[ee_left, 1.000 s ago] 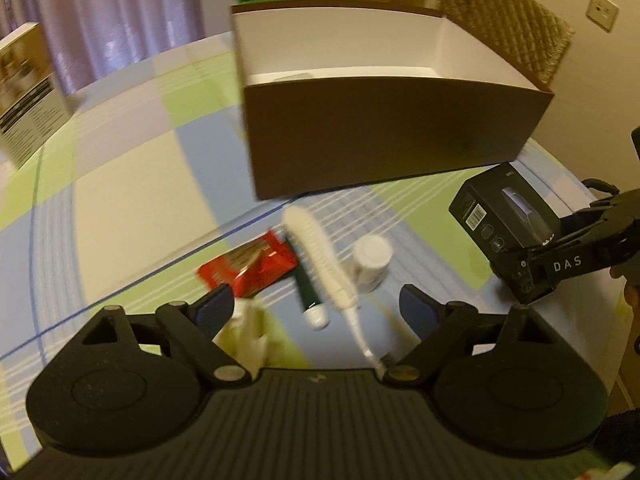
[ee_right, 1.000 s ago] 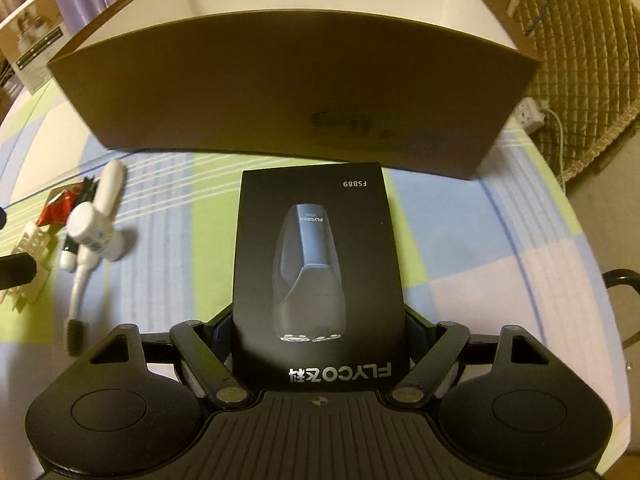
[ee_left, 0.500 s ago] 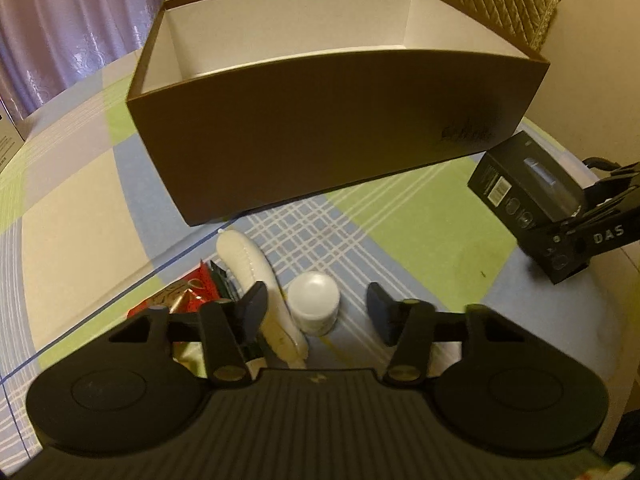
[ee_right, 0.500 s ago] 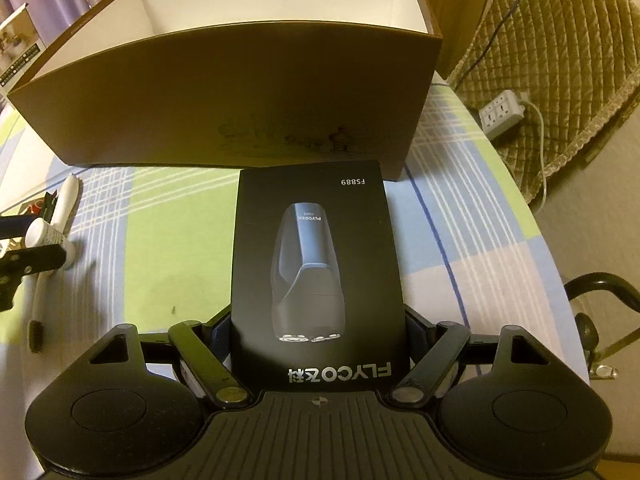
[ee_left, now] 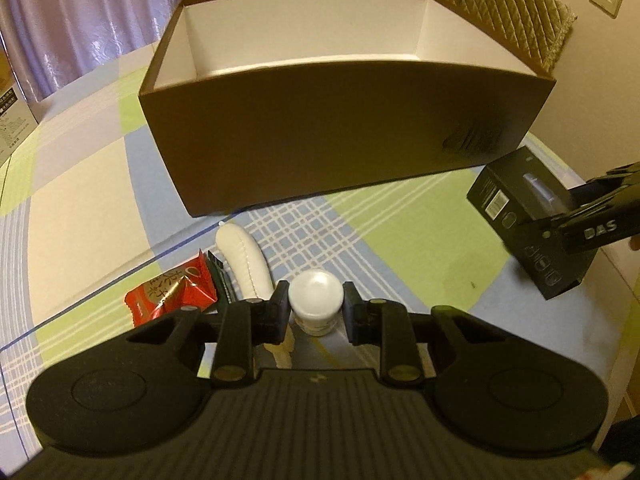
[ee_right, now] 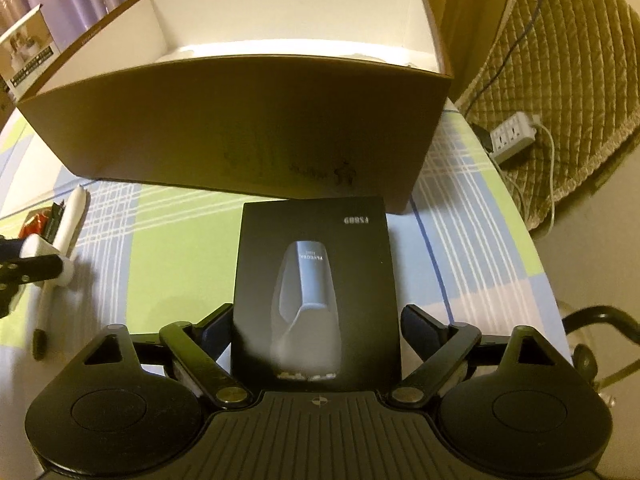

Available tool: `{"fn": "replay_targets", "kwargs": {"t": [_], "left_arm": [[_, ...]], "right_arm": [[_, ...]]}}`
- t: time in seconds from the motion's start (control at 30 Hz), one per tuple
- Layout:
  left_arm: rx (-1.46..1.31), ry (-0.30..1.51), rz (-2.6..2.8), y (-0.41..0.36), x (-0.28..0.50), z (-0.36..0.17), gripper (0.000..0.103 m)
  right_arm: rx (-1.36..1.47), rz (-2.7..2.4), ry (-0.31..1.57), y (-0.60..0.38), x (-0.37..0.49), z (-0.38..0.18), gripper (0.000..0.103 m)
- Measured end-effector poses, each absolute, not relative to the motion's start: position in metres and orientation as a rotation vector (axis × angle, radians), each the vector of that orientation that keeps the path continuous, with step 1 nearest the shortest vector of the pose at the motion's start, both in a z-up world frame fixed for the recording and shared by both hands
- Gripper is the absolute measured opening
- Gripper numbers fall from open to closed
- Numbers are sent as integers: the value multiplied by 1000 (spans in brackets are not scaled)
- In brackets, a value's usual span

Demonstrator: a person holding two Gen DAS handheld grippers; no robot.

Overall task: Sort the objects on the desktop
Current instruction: 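Grasp the white round jar with the left gripper while the right lifts the black box, then carry the white jar and black box over into the brown box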

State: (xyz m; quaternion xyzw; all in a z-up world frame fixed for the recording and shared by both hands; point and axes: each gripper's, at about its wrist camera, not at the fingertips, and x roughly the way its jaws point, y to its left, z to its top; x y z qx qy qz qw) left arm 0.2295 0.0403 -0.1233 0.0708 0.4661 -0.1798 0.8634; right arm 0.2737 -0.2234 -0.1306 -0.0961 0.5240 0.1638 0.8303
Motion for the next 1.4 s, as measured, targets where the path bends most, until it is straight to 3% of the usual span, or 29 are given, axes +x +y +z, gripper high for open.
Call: {"fn": "replay_targets", "kwargs": {"t": [0.07,0.1,0.33,0.9,1.4], "left_arm": [[147,973,-376,39,227,-120,22],[146,971,-375,38,227,-119,22],[127,952,-367,34,220,-105,22],[89,802,-406,16,233,-39,22],[58,703,-387,6,317,4,22]], "right_arm": [[-223,350,1103,-221,275,-134,84],[-239,360,1100,-219,274,-135,76],[-288,414,1096,-216,257,-130,76],[-119,562,993,-216,257,-32,76],[-43,559,872,-185,340,11,76]]}}
